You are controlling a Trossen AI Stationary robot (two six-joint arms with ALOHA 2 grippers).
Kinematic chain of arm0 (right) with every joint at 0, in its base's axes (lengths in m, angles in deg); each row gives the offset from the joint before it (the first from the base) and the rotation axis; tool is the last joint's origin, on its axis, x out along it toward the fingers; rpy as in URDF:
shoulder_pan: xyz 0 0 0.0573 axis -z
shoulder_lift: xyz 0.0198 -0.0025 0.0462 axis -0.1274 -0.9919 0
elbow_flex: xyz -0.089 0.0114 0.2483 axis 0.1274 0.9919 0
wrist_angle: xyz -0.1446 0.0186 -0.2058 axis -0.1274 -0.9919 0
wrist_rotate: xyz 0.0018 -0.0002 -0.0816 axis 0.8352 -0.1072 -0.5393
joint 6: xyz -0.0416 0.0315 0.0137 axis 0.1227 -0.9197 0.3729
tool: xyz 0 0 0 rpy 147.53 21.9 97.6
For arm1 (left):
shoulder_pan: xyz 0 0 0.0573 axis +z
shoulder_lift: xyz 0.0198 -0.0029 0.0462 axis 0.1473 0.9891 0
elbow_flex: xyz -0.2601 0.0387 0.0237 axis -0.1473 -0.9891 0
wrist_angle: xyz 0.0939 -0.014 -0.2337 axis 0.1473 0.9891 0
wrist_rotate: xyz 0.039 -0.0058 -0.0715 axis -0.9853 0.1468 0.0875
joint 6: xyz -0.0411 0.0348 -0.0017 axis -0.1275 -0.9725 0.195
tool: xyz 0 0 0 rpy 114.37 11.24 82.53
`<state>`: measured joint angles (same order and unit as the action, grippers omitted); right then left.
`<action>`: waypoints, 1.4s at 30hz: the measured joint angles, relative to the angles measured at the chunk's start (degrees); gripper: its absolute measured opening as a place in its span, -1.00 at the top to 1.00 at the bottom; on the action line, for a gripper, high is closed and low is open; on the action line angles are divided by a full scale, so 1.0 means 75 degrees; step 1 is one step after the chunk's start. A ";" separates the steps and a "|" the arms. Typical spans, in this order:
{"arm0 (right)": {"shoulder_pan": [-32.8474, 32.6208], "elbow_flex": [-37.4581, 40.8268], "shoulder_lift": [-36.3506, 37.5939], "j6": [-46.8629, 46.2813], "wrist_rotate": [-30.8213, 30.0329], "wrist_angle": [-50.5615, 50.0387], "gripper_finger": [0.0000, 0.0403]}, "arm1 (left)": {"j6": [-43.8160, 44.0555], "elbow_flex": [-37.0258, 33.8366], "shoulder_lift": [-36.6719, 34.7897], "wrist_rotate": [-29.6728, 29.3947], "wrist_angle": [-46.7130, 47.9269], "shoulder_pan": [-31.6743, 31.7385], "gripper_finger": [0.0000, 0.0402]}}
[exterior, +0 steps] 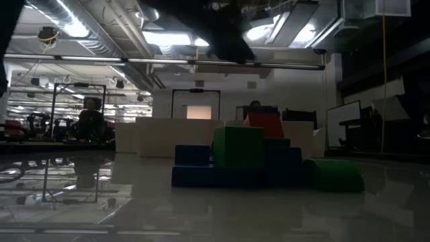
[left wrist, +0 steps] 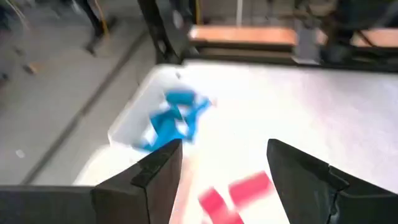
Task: Sort blocks
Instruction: Put the blue block into the top right bin
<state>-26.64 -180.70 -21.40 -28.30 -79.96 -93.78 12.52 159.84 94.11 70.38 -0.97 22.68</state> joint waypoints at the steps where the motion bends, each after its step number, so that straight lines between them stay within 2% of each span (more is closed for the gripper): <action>1: -0.0065 0.0000 -0.0144 -0.0064 0.0000 0.0006 0.28 | 0.0131 0.0000 -0.0291 0.0062 0.0622 -0.0050 -0.11; 7: -0.0181 0.0000 -0.1177 -0.0109 -0.0086 0.0397 0.28 | 0.0783 -0.0009 -0.1617 0.0098 0.3656 -0.0423 -0.04; 12: -0.0054 0.0000 -0.2100 -0.0121 -0.0082 0.0867 0.28 | 0.1528 -0.0389 -0.2605 0.0094 0.4729 -0.0758 0.04; 21: 0.0298 0.0003 -0.3522 -0.0517 0.0215 0.0992 0.28 | 0.2785 -0.1933 -0.4749 0.0089 0.4838 -0.1741 0.08; 26: 0.0562 0.0003 -0.4081 -0.0523 0.0420 0.1450 0.28 | 0.3662 -0.2720 -0.5574 0.0068 0.4779 -0.2473 0.08; 30: 0.0813 0.0003 -0.4475 -0.0523 0.0715 0.1707 0.28 | 0.4254 -0.3229 -0.5921 0.0059 0.4737 -0.3087 0.08; 35: 0.1064 0.0003 -0.4790 -0.0523 0.0714 0.1719 0.28 | 0.4621 -0.3646 -0.6018 0.0052 0.4635 -0.3731 0.08; 42: 0.1255 -0.0007 -0.4890 -0.0470 0.0568 0.1772 0.28 | 0.4885 -0.3972 -0.5988 0.0009 0.4587 -0.4219 0.08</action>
<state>-17.23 -180.75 -58.08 -31.82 -75.70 -80.50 49.16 130.05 49.20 70.45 33.43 -8.96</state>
